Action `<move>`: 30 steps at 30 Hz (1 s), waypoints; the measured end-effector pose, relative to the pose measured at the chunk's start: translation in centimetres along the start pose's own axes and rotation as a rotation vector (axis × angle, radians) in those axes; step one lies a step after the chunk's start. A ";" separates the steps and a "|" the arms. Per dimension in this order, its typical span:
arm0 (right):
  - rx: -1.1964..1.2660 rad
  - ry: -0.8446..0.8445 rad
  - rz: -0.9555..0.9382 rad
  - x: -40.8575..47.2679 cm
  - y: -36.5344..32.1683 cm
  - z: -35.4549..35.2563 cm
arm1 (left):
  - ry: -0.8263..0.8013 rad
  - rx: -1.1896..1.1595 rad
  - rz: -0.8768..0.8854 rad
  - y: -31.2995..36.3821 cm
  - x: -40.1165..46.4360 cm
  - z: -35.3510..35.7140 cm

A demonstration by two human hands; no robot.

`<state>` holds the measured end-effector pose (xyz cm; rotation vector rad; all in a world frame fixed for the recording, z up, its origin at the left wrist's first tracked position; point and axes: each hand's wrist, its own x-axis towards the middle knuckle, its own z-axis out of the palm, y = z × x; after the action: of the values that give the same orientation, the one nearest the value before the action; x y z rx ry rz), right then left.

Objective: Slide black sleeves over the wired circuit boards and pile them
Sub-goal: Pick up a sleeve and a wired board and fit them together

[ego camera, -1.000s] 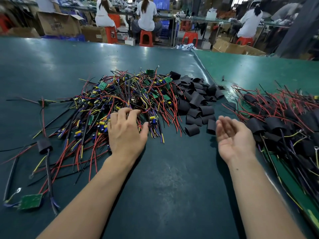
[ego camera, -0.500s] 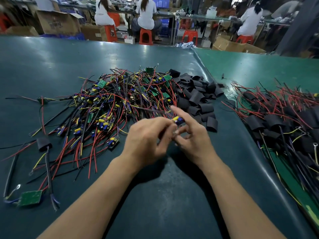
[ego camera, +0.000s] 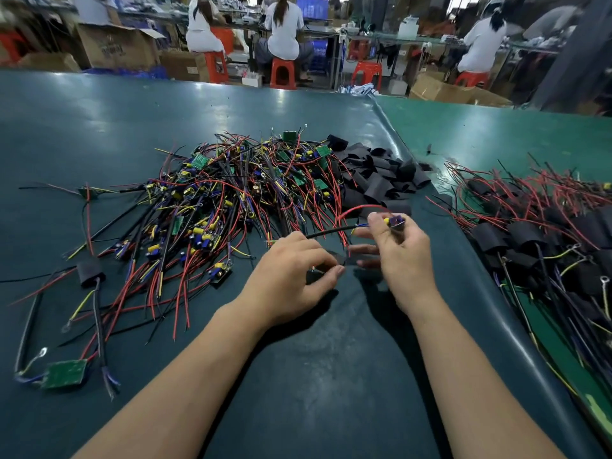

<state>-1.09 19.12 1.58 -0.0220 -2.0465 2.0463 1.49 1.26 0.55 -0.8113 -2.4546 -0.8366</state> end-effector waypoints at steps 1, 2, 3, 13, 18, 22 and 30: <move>0.103 -0.010 0.050 -0.2 -0.3 0.1 | 0.010 0.003 -0.002 -0.1 0.0 -0.1; 0.152 -0.016 0.088 -0.3 -0.7 0.1 | 0.016 0.006 -0.005 -0.2 0.0 -0.1; 0.188 -0.024 0.123 -0.4 -0.9 0.1 | 0.007 0.009 -0.010 -0.2 0.0 -0.1; 0.629 0.015 0.172 0.1 -2.5 -2.1 | -0.173 0.100 -0.027 -0.6 0.4 0.0; 0.707 -0.061 0.231 0.2 -2.5 -2.3 | -0.160 0.139 0.006 -0.5 0.5 -0.2; 0.517 -0.133 0.314 0.4 -2.4 -2.6 | -0.185 0.158 -0.026 -0.9 0.6 -0.7; 0.227 -0.174 0.399 -0.3 -2.0 -1.7 | -0.198 0.133 -0.020 -1.0 0.5 -0.9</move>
<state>-0.16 20.68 3.47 -0.2368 -2.0216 2.5963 0.63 0.20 1.09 -0.8580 -2.6619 -0.6177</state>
